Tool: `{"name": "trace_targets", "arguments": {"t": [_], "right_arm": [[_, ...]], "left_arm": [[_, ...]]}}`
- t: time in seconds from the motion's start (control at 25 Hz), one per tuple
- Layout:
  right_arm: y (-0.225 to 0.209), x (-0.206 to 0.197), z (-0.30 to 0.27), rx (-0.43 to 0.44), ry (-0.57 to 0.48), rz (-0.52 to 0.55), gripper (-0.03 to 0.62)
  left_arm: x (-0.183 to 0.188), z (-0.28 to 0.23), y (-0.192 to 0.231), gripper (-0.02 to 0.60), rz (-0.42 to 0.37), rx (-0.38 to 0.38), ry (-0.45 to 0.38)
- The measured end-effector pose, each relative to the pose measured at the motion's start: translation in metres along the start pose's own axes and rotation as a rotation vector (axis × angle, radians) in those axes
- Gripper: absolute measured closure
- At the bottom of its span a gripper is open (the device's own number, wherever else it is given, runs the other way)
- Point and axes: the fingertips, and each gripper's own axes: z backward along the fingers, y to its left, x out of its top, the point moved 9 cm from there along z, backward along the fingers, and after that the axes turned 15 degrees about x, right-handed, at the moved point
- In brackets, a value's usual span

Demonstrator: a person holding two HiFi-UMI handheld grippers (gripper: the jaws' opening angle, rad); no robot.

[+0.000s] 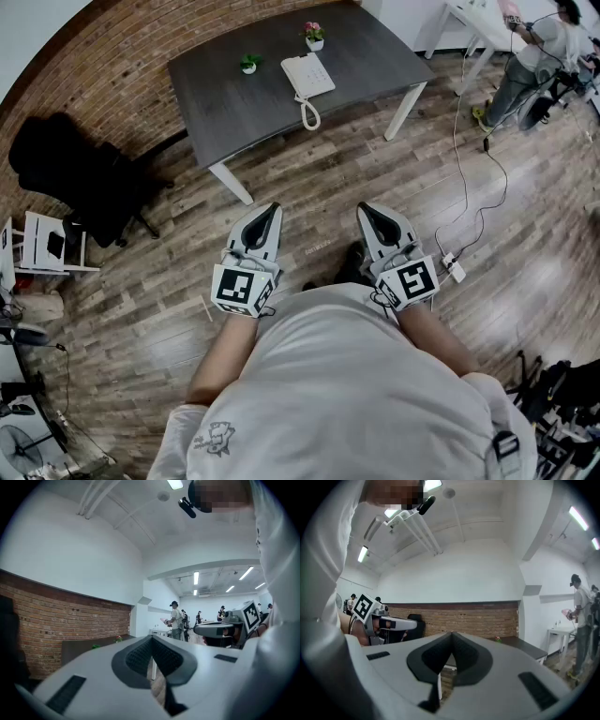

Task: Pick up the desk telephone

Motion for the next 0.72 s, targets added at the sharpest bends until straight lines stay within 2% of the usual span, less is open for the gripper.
{"name": "trace_targets", "arguments": {"t": [0.48,0.72], "right_arm": [[-0.013,-0.001,0.005,0.008,-0.002,-0.004,0.591],[-0.029,-0.009,0.008,0.012,0.032,-0.012,0.589]], "left_arm": [[-0.001,-0.009,-0.01,0.571,0.001,0.003,0.008],[-0.002,-0.023,-0.019,0.571,0.002,0.002,0.014]]}}
